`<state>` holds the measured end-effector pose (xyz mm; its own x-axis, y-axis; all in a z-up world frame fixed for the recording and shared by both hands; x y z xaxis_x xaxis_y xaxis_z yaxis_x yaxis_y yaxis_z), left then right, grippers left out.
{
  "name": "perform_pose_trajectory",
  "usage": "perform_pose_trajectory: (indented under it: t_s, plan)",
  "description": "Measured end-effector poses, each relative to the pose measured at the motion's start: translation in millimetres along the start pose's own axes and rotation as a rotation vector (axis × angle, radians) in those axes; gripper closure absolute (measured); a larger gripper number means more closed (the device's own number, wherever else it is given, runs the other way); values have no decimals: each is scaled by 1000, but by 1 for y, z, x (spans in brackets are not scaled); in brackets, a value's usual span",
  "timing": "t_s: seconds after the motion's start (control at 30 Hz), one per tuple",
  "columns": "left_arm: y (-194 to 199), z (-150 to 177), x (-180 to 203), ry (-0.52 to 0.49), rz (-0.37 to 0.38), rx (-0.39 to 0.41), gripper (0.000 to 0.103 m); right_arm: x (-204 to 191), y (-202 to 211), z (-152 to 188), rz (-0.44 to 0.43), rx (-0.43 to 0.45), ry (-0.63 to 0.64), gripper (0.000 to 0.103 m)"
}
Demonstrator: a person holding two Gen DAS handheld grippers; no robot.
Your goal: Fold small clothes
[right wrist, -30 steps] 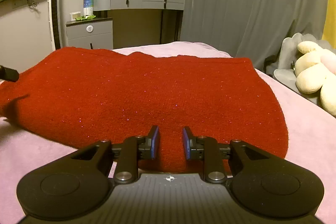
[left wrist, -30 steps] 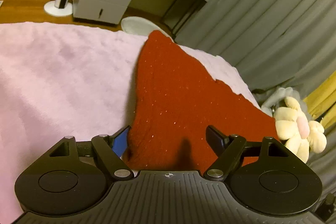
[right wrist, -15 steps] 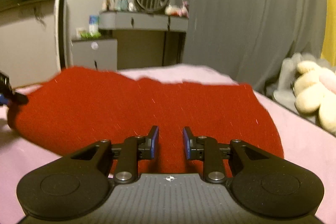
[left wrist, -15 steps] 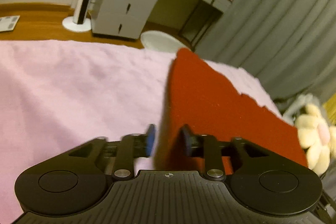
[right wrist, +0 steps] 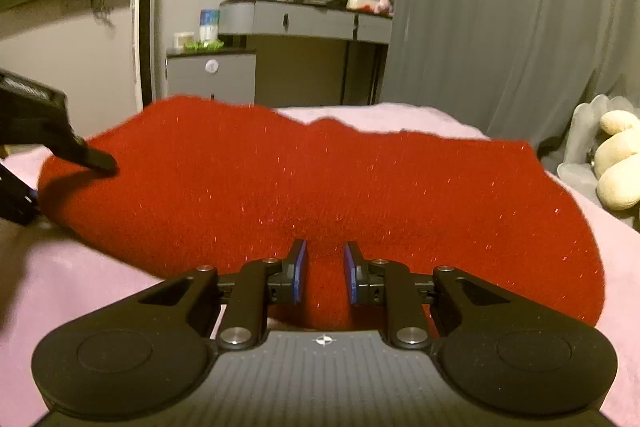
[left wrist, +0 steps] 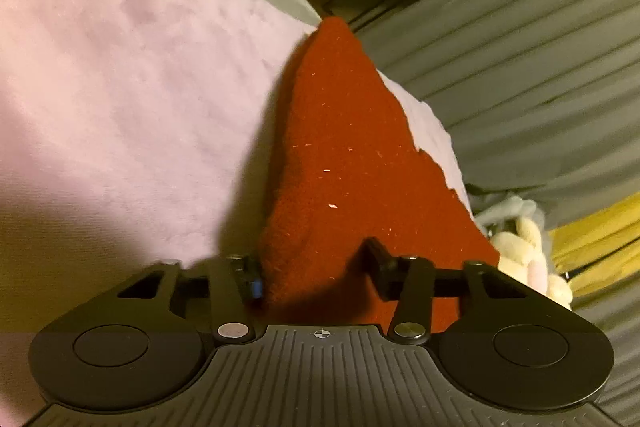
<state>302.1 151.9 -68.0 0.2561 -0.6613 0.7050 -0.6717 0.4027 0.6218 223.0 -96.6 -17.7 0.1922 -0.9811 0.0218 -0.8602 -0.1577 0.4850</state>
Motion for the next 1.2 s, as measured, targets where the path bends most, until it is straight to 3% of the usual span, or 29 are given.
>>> perform_pose_trajectory:
  t_s: [0.07,0.13,0.23,0.37,0.57,0.73,0.87,0.93,1.03,1.17,1.2]
  plan:
    - [-2,-1,-6,50,18,1,64,0,-1,3,1,13,-5,84]
    - [-1,-3,-6,82,35,16,67,-3,-11,11,-22,-41,21,84]
    - [5,-1,7,15,15,53,70,-7,-16,8,-29,-79,88,87]
    - [17,-2,42,-103,9,102,72,27,6,-7,-56,-43,-53,86]
    - [21,12,126,-357,25,146,75,107,38,-23,168,30,-193,79]
    - [-20,57,202,-542,90,89,75,167,55,-15,219,51,-408,76]
    - [-63,105,238,-644,100,18,75,185,54,-6,239,50,-453,76]
    - [-87,127,244,-695,102,-34,74,189,53,-2,231,50,-464,76]
    - [-120,143,230,-687,65,-134,69,188,48,-1,227,41,-453,76]
    - [-99,147,228,-697,142,-124,47,195,48,2,179,29,-513,74]
    - [-87,146,225,-685,172,-121,46,196,47,1,161,28,-532,73]
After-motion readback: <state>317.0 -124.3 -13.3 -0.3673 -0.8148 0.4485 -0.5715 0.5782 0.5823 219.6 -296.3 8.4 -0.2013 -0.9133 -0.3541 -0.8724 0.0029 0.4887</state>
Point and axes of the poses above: each gripper's, at about its wrist camera, not at the fingertips, and y roughly against the way its jaws point, x to its right, z to its underside, the point moved 1 cm from there along -y, roughly the way its jaws point, and after that the axes turned 2 degrees about -z, right-handed, at the moved point
